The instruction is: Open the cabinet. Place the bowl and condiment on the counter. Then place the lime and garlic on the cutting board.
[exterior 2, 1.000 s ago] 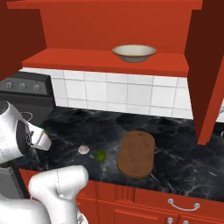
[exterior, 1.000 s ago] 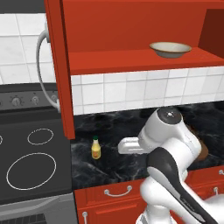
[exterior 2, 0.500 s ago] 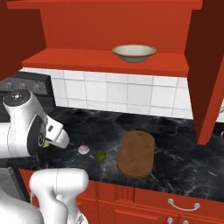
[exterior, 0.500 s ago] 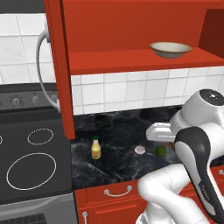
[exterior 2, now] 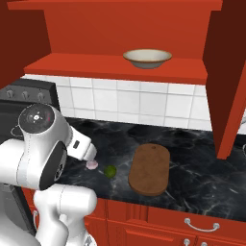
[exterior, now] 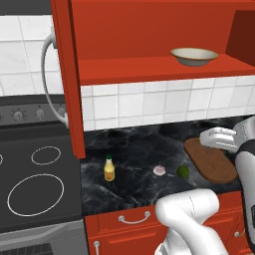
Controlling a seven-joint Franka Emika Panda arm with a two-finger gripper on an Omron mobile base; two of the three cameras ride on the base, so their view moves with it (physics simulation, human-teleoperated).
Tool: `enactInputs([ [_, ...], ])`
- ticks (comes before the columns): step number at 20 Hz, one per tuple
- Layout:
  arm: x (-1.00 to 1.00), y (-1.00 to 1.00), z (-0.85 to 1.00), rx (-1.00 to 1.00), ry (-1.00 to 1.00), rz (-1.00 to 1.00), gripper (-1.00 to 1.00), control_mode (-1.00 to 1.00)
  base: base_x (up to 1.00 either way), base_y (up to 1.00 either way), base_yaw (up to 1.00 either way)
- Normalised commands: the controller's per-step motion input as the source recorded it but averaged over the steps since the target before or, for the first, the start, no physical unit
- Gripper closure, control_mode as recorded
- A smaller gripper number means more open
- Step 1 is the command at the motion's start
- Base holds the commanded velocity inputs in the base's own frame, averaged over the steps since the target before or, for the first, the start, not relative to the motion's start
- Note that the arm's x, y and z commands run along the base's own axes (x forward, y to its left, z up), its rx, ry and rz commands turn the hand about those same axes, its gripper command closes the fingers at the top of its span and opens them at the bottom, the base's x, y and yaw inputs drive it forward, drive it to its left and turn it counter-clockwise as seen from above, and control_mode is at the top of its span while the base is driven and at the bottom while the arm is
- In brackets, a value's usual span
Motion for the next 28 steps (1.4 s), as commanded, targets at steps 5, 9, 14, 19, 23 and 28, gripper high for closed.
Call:
enactInputs([
  [5, -0.04, -0.40, 0.15, 0.09, -0.07, -0.12, -1.00, -1.00, 0.00, 0.00, 0.00],
  [9, 0.00, -0.11, 0.12, 0.02, 0.00, -0.18, -1.00, -1.00, 0.00, 0.00, 0.00],
  [14, 0.01, 0.00, 0.16, 0.00, 0.00, -0.21, -1.00, -1.00, 0.00, 0.00, 0.00],
  [19, 0.08, -0.12, 0.08, 0.00, 0.00, -0.17, -1.00, -1.00, 0.00, 0.00, 0.00],
  [23, 0.00, -0.32, 0.12, 0.02, 0.00, -0.10, -1.00, -1.00, 0.00, 0.00, 0.00],
  [28, 0.00, -0.25, 0.22, 0.03, 0.00, -0.09, -1.00, -1.00, 0.00, 0.00, 0.00],
])
